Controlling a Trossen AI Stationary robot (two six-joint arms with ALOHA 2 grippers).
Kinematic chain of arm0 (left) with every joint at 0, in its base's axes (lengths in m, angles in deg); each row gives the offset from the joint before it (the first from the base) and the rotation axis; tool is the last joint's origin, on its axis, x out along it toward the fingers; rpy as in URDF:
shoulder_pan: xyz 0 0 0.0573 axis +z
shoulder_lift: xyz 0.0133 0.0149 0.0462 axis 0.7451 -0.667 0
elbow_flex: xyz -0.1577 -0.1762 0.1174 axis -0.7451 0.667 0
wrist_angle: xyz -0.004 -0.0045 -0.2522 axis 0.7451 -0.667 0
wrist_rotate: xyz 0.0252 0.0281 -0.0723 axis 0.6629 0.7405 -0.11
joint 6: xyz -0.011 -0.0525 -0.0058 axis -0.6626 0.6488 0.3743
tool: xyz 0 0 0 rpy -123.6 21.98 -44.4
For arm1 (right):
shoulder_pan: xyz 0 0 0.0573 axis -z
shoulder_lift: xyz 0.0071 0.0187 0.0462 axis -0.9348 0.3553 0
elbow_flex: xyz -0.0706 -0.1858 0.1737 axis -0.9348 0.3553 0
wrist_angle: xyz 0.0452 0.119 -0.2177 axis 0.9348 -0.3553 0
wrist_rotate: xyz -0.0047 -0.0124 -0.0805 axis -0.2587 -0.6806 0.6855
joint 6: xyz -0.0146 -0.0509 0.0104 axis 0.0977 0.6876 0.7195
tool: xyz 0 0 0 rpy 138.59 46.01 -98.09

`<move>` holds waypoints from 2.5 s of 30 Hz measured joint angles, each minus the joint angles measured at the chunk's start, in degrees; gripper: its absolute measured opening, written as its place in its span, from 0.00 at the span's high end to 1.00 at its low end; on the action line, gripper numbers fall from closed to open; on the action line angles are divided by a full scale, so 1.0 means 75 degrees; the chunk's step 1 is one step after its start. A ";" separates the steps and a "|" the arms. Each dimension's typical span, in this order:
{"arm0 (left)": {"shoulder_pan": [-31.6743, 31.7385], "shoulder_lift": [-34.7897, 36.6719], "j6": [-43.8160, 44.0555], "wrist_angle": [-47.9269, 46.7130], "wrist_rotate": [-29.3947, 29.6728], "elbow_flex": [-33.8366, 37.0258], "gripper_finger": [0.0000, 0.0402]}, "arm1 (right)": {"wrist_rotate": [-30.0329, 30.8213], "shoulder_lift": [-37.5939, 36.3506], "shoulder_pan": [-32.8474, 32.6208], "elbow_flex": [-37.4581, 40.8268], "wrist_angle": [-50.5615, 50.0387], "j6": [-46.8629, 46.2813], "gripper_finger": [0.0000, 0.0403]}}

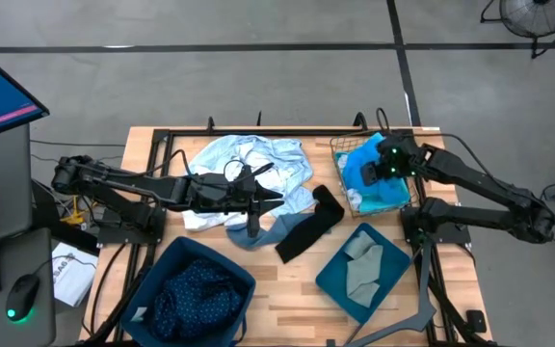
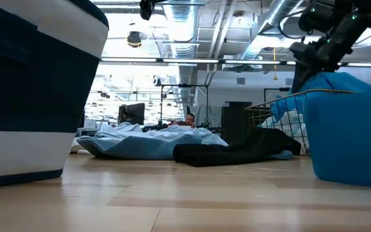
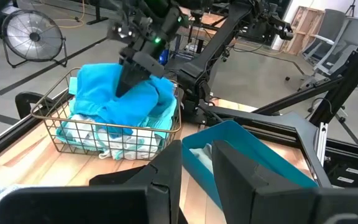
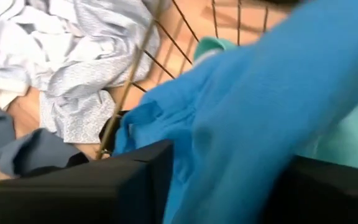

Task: Pick & Place Cloths
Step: Put the blue shorts into the wire basket, then put the gray sock into the blue bin

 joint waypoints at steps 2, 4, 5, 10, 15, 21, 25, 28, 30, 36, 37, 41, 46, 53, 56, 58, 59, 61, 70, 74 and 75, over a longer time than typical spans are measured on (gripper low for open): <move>0.0000 0.0000 0.0000 0.0000 0.0001 0.0000 0.82 | 0.0000 0.0000 -0.0001 -0.0199 -0.0126 0.0372 0.58; 0.0000 0.0000 0.0000 0.0000 0.0003 0.0000 0.82 | 0.0000 0.0000 0.0002 -0.0427 -0.0306 0.0695 0.51; 0.0000 0.0000 0.0000 0.0000 0.0003 0.0000 0.82 | 0.0005 0.0000 0.0013 -0.0540 -0.0416 0.0837 0.47; 0.0000 0.0000 0.0000 -0.0003 -0.0176 0.0000 0.82 | 0.0531 0.0000 0.0120 -0.1274 -0.1318 0.1053 0.38; 0.0000 0.0000 0.0000 -0.0003 -0.0268 0.0000 0.82 | 0.0495 -0.0026 0.0211 -0.2183 -0.1787 0.0896 0.41; 0.0000 0.0000 0.0000 -0.0006 -0.0268 0.0000 0.82 | -0.0250 0.0048 -0.0229 -0.2371 -0.1924 0.0499 0.78; -0.0003 0.0000 0.0000 -0.0006 -0.0271 0.0000 0.82 | 0.0119 0.0108 -0.0499 -0.1881 -0.2208 0.0237 0.95; 0.0000 -0.0001 0.0000 -0.0023 -0.0271 0.0000 0.82 | 0.0194 0.0149 -0.0642 -0.1130 -0.2225 -0.0061 0.96; 0.0000 0.0000 0.0000 -0.0032 -0.0274 0.0000 0.82 | 0.0195 0.0160 -0.0772 -0.0528 -0.2144 -0.0215 0.99; 0.0032 -0.0002 -0.0020 -0.0047 -0.0274 0.0003 0.82 | 0.0204 0.0519 -0.1006 0.0794 -0.1095 -0.0636 0.99; 0.0035 0.0000 -0.0020 -0.0047 -0.0274 0.0003 0.82 | 0.0204 0.0616 -0.1006 0.0905 -0.0904 -0.0633 0.99; 0.0090 -0.0001 -0.0026 -0.0051 -0.0271 0.0001 0.82 | 0.0284 0.1254 -0.1006 0.1044 -0.0497 -0.0609 0.99; 0.0090 -0.0002 -0.0017 -0.0050 -0.0271 0.0003 0.82 | 0.0310 0.2014 -0.1003 0.1035 -0.0324 -0.0421 0.99; 0.0090 -0.0003 -0.0254 -0.0061 -0.0245 0.0003 0.82 | 0.0023 0.2178 -0.1099 0.0113 -0.0853 -0.0104 0.99; 0.0093 -0.0003 -0.0646 -0.0196 -0.0219 0.0003 0.80 | 0.0000 0.2052 -0.1105 -0.0608 -0.1368 0.0238 0.99; 0.0090 -0.0003 -0.0792 -0.0513 -0.0142 0.0003 0.78 | 0.0003 0.1969 -0.1139 -0.1100 -0.1708 0.0456 0.99; 0.0090 -0.0003 -0.0860 -0.0684 -0.0137 0.0003 0.76 | 0.0006 0.1924 -0.1166 -0.1333 -0.1861 0.0567 0.98; 0.0090 -0.0003 -0.0996 -0.0998 -0.0127 0.0003 0.72 | 0.0029 0.1835 -0.1240 -0.1737 -0.2023 0.0730 0.96; -0.0078 -0.0140 -0.0969 -0.2729 0.0210 0.0016 0.51 | 0.0006 0.1504 -0.1846 -0.3430 -0.2426 0.0676 0.78; -0.0280 -0.0462 -0.0803 -0.2575 0.0763 0.0233 0.48 | 0.0003 0.1423 -0.2254 -0.3973 -0.2403 0.0449 0.74; -0.0294 -0.0573 -0.0703 -0.2550 0.0846 0.0294 0.47 | 0.0004 0.1416 -0.2359 -0.4060 -0.2384 0.0378 0.74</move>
